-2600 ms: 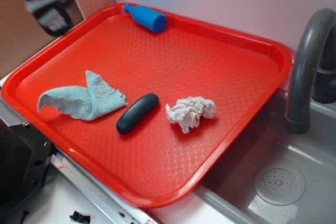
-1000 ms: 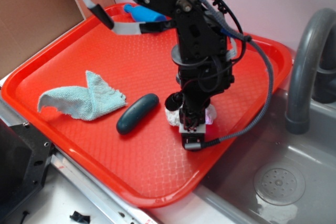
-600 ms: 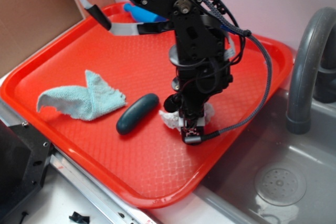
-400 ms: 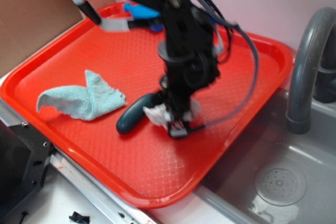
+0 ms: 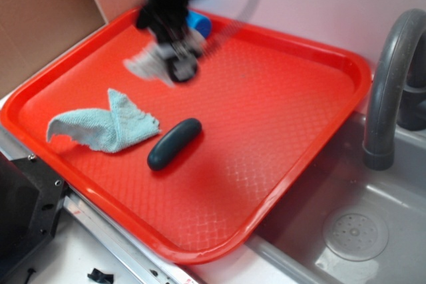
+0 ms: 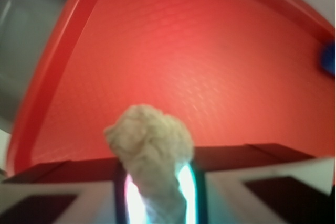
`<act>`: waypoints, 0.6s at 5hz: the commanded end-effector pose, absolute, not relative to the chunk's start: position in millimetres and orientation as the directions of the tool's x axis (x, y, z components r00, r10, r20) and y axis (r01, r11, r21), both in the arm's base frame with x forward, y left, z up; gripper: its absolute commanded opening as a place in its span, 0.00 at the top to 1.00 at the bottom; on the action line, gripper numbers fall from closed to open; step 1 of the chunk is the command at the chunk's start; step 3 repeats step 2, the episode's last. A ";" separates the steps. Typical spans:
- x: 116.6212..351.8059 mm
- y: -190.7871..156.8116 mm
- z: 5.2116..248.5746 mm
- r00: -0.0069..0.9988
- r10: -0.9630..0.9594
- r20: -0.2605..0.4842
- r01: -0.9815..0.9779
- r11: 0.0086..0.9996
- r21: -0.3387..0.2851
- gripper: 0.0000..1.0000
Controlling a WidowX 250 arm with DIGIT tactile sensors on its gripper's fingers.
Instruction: Grab the white paper.
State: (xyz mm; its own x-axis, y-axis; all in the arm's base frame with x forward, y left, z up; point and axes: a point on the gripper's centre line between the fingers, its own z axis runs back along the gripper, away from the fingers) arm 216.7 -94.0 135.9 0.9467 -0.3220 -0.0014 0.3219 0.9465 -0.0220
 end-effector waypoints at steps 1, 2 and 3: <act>175.4 -70.5 211.6 0.987 -0.097 0.131 0.096 0.995 0.015 1.00; 175.7 -69.1 214.1 0.980 -0.167 0.107 0.168 0.986 -0.001 1.00; 175.7 -69.1 214.1 0.980 -0.167 0.107 0.168 0.986 -0.001 1.00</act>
